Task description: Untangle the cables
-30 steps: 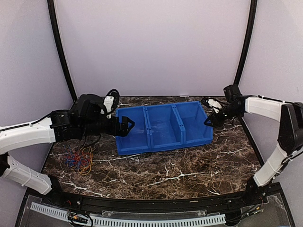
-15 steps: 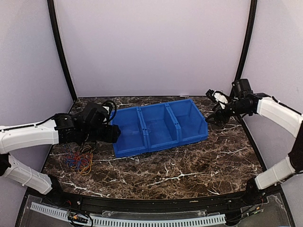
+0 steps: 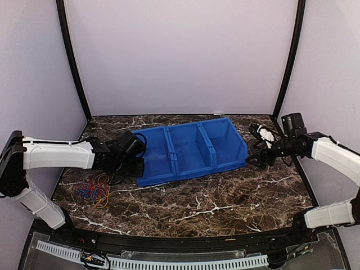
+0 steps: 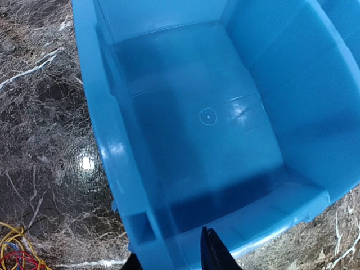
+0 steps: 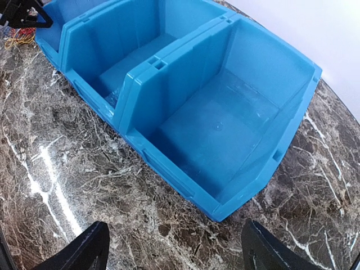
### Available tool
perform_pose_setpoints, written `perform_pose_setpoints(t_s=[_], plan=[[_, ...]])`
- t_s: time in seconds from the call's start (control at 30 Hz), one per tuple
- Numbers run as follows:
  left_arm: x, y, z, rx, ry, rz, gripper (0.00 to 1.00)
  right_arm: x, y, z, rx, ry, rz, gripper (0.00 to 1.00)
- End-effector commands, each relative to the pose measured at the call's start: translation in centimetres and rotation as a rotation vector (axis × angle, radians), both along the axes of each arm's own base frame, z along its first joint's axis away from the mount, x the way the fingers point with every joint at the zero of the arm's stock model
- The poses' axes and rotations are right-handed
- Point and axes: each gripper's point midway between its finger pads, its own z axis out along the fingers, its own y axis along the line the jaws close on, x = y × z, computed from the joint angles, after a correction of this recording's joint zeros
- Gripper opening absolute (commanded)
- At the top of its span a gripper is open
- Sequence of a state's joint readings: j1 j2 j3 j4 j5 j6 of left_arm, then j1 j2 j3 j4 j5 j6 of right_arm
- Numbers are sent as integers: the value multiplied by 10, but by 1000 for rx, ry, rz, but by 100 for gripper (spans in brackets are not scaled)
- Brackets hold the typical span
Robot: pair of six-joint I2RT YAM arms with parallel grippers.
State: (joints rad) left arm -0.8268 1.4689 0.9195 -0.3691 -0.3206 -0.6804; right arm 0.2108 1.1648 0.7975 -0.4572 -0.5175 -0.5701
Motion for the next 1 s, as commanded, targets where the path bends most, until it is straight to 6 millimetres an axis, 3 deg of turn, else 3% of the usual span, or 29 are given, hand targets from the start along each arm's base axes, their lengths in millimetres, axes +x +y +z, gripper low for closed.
perform_pose_setpoints(t_s=[0.0, 0.1, 0.2, 0.27, 0.33, 0.37, 0.47, 0.67, 0.77, 0.83, 0.97], plan=[[31, -14, 18, -20, -91, 19, 26, -1, 7, 10, 46, -62, 30, 83], [49, -20, 11, 18, -105, 13, 24, -2, 5, 8, 37, -77, 25, 83], [67, -31, 24, 39, -162, -22, 25, -2, 3, 8, 34, -91, 19, 83], [74, -33, 35, 63, -198, -34, 36, -4, 2, 8, 34, -97, 18, 83], [74, -30, 45, 83, -202, -38, 59, -5, 2, 7, 39, -97, 21, 84], [73, -29, 51, 82, -203, -38, 63, -6, 3, 7, 43, -97, 23, 84], [52, -13, 52, 97, -129, -23, 77, -9, 4, 10, 58, -101, 38, 85], [-5, 40, 58, 69, -38, 75, 85, -13, 6, 13, 71, -112, 55, 86], [-27, 74, 42, 134, 11, 167, 87, -14, 9, 15, 79, -108, 71, 87], [-42, 95, 30, 176, 48, 229, 95, -14, 10, 15, 81, -99, 81, 87], [-64, 119, 1, 212, 110, 319, 99, -16, 11, 13, 79, -93, 94, 87]])
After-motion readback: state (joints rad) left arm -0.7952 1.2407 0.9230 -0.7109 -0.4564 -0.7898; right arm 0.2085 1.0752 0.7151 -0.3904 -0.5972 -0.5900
